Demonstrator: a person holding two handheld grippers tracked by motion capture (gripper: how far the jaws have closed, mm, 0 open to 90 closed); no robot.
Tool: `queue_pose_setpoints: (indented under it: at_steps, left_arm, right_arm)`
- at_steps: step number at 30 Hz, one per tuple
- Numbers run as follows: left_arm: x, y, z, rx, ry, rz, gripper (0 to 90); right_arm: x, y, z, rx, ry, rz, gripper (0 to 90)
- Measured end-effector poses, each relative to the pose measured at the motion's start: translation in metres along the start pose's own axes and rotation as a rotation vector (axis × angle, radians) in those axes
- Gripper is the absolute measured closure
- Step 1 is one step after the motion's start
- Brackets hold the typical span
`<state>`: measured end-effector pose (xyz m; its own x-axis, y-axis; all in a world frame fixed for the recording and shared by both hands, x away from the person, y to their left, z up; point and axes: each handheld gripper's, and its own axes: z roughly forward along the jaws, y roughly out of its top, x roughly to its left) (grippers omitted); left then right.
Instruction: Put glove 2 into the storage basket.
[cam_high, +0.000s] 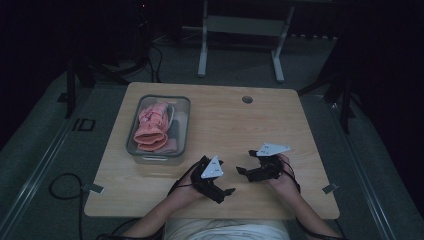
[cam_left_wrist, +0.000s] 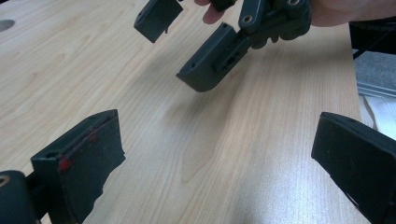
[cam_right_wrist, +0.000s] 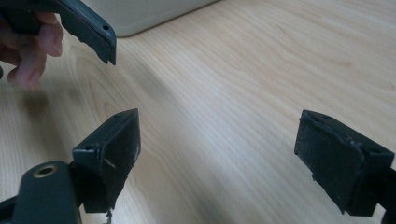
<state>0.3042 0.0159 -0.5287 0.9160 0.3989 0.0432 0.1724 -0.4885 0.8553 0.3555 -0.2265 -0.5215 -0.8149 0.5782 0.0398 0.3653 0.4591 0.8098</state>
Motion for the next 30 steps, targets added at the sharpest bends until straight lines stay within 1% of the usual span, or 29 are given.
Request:
queue_pose_setpoints:
  at_steps: [2,3,5,6,8,12,13,17,18,19,20,21,22,24,26,27,28,30]
  left_arm:
    - [0.0,-0.004,0.003,-0.006,-0.013,-0.007,1.6]
    - [0.0,-0.005,0.004,0.003,-0.011,-0.002,1.6]
    - [-0.001,-0.006,0.005,0.005,-0.008,0.004,1.6]
    - [-0.003,-0.008,0.007,0.008,-0.013,0.012,1.5]
    - [-0.004,-0.009,0.008,0.011,-0.012,0.017,1.6]
    - [-0.005,-0.01,0.009,0.01,-0.012,0.016,1.6]
    - [-0.007,-0.013,0.009,0.005,-0.011,0.008,1.6]
    - [-0.009,-0.015,0.009,0.006,-0.005,0.013,1.6]
    - [-0.009,-0.016,0.009,0.007,-0.004,0.013,1.5]
    - [-0.01,-0.016,0.009,0.008,-0.002,0.015,1.5]
    - [-0.01,-0.017,0.009,0.007,-0.003,0.013,1.5]
    - [-0.01,-0.018,0.01,0.013,-0.02,-0.007,1.6]
    - [-0.01,-0.018,0.01,0.013,-0.02,-0.007,1.5]
    - [-0.01,-0.018,0.009,0.014,-0.009,0.002,1.5]
    - [-0.009,-0.018,0.009,0.003,-0.013,-0.004,1.6]
    - [-0.009,-0.018,0.008,0.005,-0.006,0.001,1.5]
    - [-0.009,-0.019,0.008,0.006,0.002,0.007,1.5]
    - [-0.009,-0.019,0.007,0.009,0.003,0.003,1.5]
  right_arm:
    - [-0.001,-0.008,-0.002,0.011,-0.01,-0.006,14.4]
    - [-0.001,-0.01,-0.002,0.014,-0.007,0.003,14.3]
    - [-0.001,-0.013,-0.003,0.015,-0.01,0.002,14.4]
    - [0.0,-0.017,-0.004,0.013,-0.012,0.0,14.4]
    - [0.0,-0.02,-0.006,0.009,-0.008,0.002,14.4]
    - [0.0,-0.025,-0.009,0.003,-0.006,0.002,14.4]
    - [0.0,-0.029,-0.012,0.0,-0.013,0.004,14.3]
    - [-0.001,-0.034,-0.015,-0.01,-0.019,0.008,14.3]
    - [-0.001,-0.036,-0.018,-0.014,-0.029,-0.003,14.3]
    - [-0.001,-0.036,-0.018,-0.014,-0.029,-0.003,14.3]
    - [-0.002,-0.038,-0.021,-0.022,-0.035,-0.002,14.3]
    - [-0.003,-0.04,-0.022,-0.026,-0.04,-0.001,14.3]
    - [-0.003,-0.04,-0.022,-0.026,-0.04,-0.001,14.3]
    - [-0.005,-0.042,-0.023,-0.035,-0.042,0.003,14.3]
    - [-0.005,-0.044,-0.024,-0.039,-0.045,0.002,14.3]
    - [-0.006,-0.045,-0.024,-0.043,-0.044,-0.008,14.3]
    - [-0.006,-0.045,-0.023,-0.038,-0.048,-0.007,14.3]
    - [-0.008,-0.047,-0.021,-0.037,-0.044,-0.007,14.3]
